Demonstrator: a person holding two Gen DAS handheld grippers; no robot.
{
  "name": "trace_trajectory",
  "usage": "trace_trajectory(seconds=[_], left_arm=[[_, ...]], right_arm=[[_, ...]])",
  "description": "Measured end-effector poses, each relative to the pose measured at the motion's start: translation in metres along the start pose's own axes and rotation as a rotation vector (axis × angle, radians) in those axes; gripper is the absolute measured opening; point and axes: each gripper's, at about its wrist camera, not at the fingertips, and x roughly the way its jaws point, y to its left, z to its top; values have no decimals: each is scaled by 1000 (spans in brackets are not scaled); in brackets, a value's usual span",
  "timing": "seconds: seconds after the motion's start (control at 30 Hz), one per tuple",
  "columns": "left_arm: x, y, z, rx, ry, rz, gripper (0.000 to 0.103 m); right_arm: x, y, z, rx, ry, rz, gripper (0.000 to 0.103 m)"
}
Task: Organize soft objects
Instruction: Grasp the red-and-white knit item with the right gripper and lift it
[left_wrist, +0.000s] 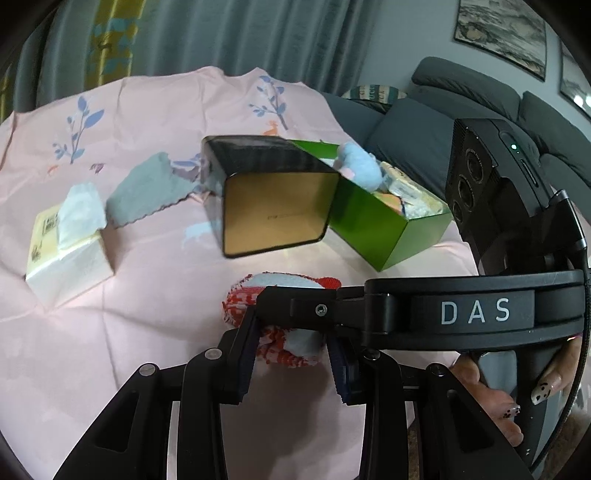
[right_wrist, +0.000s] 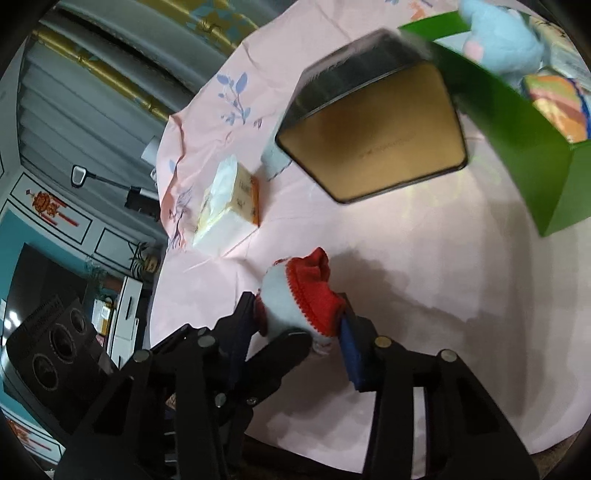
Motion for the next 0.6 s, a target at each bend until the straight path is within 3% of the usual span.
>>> trace_trajectory(seconds=[0.1,0.33,0.6], left_arm=[[0,-11,12,38,-13,-6,35],[-6,-55,61,196,-112,-67,35],[10,-89,134,252,-176,-173,35]], right_arm=[[-13,-3,4,28,-43,7,40],[-71,-2,23,43,-234,12,40],[-136,-2,73,16,-407,-44,40]])
